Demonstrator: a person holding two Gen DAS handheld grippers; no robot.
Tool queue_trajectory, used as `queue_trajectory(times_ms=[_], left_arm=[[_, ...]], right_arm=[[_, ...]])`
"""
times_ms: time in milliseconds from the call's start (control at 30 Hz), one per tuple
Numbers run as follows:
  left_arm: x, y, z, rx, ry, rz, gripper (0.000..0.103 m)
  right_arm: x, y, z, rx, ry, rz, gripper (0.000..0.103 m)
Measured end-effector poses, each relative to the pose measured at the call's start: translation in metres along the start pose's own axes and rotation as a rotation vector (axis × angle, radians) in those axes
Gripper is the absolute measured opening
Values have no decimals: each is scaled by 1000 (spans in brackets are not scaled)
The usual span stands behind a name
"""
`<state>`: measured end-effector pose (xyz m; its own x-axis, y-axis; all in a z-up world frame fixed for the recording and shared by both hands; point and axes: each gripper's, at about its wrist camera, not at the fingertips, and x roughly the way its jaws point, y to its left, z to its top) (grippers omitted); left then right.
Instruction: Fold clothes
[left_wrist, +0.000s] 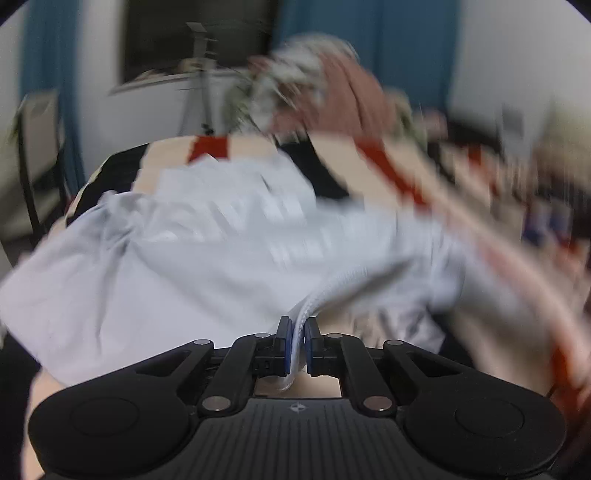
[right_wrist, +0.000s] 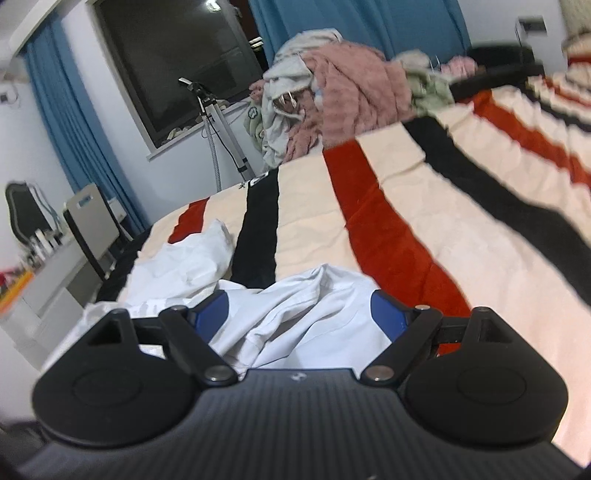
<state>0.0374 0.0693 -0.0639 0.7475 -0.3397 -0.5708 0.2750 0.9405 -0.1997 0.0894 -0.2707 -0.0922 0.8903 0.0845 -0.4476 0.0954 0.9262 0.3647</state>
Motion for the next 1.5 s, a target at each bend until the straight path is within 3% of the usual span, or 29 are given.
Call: queue_trajectory(times_ms=[100, 233, 400, 567, 667, 800, 933, 1067, 1133, 1200, 1300, 1400, 1500], left_arm=[[-14, 28, 15, -172, -71, -94, 8], [-14, 44, 20, -288, -83, -164, 8], [-15, 49, 20, -354, -105, -214, 8], [-16, 46, 18, -350, -113, -217, 8], [-17, 43, 15, -341, -119, -212, 8], [-20, 37, 14, -320, -145, -203, 7], [-38, 31, 15, -300, -275, -266, 6], [-58, 29, 14, -290, -375, -299, 6], [-62, 30, 14, -299, -387, -270, 6], [-59, 34, 13, -326, -354, -224, 6], [-42, 37, 11, -358, -245, -132, 5], [-23, 39, 6, -375, -131, -93, 5], [-15, 34, 3, -338, -77, -66, 5]], right_arm=[[-9, 21, -7, -130, -59, 29, 85], [-7, 57, -22, -325, -75, 120, 85], [13, 99, -54, -554, -66, 161, 85], [38, 125, -76, -729, -145, 98, 85], [52, 119, -71, -690, -133, 12, 85], [52, 85, -43, -467, -141, -95, 85], [22, 68, -20, -372, -349, -152, 85], [-19, 75, -13, -410, -537, -162, 88], [-21, 79, -14, -459, -533, -186, 89], [-8, 77, -16, -484, -422, -216, 88], [2, 66, -18, -430, -350, -231, 88], [-12, 70, -13, -432, -422, -221, 88], [-25, 76, -11, -418, -432, -144, 88]])
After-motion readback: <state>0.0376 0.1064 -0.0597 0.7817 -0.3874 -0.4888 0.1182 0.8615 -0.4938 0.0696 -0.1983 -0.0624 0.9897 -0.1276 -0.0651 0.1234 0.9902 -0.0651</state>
